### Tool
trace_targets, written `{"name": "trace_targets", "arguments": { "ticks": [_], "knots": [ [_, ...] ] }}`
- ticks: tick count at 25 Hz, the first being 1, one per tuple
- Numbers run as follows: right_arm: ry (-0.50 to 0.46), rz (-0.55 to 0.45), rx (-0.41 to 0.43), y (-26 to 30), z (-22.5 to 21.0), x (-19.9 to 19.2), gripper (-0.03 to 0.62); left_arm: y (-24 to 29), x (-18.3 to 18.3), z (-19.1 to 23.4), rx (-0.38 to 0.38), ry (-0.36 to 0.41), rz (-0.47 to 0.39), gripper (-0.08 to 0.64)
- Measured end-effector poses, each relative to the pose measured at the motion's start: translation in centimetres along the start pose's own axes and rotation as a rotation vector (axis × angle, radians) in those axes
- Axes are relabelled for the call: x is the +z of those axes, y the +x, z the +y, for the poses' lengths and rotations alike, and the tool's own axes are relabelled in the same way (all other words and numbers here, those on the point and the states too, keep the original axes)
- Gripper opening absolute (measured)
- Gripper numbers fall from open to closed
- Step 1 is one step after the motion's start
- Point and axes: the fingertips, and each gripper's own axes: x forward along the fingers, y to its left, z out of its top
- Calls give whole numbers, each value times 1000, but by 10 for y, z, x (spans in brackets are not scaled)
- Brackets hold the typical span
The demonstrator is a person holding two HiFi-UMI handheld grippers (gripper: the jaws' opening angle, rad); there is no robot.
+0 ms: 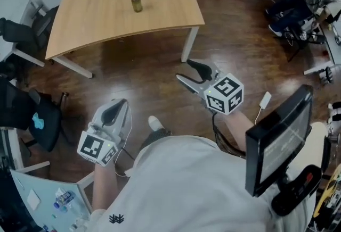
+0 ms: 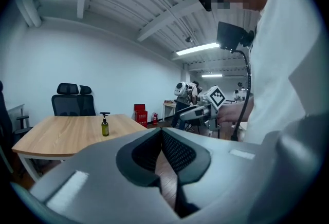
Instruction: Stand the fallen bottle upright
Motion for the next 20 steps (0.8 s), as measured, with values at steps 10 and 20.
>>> {"name": "trace_targets", "arguments": {
  "ticks": [10, 20],
  "knots": [
    [-22, -3, 61, -133, 86, -52, 253, -46, -32, -158, -22, -81, 48, 0],
    [-21, -56, -31, -184, 115, -55, 253, -53, -25, -204, -161, -16, 69, 0]
  ]
}}
